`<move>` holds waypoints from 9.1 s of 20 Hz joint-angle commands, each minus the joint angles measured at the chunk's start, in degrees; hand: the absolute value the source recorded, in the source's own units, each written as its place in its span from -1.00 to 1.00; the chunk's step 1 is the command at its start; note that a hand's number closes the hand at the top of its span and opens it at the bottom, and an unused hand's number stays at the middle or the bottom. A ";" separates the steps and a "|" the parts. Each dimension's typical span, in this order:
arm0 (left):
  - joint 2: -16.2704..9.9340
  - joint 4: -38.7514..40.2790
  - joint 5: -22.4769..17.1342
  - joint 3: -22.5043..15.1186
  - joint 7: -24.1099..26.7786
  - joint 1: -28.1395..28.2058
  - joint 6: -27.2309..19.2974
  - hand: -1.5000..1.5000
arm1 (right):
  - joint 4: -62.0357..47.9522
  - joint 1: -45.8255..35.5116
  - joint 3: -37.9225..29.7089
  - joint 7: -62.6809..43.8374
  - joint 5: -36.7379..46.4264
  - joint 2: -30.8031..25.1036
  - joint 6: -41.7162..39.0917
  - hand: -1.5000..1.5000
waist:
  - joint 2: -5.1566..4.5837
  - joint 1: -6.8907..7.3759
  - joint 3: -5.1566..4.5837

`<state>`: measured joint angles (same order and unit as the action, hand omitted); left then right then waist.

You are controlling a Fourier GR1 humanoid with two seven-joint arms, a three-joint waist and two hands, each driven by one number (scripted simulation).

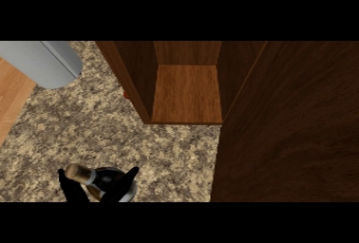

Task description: Pick up the wine, place it into the cabinet and close the cabinet

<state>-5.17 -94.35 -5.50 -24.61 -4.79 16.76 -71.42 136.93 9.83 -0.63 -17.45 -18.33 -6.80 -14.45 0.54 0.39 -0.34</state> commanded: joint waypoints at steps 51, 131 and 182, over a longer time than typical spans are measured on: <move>-6.79 1.42 -17.93 6.22 30.55 -7.87 56.75 1.00 | 4.81 4.61 -1.73 0.48 -4.40 0.91 -2.98 -1.00 | -0.38 -0.70 0.40; 5.17 83.52 -37.78 -1.13 40.51 -71.97 44.92 1.00 | -1.18 -8.81 -9.54 -4.15 -8.25 -0.86 -3.72 -1.00 | -1.82 -4.53 0.20; 2.70 94.33 -36.56 -0.73 41.48 -85.02 37.57 -1.00 | -3.92 -6.08 -9.20 -1.10 -8.67 -0.59 -8.34 -1.00 | -3.18 -7.15 0.24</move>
<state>-2.52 -0.21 -43.10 -24.57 37.15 -68.64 -32.57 132.09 2.32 -11.03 -17.96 -28.25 -7.69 -22.52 -2.65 -6.51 -0.09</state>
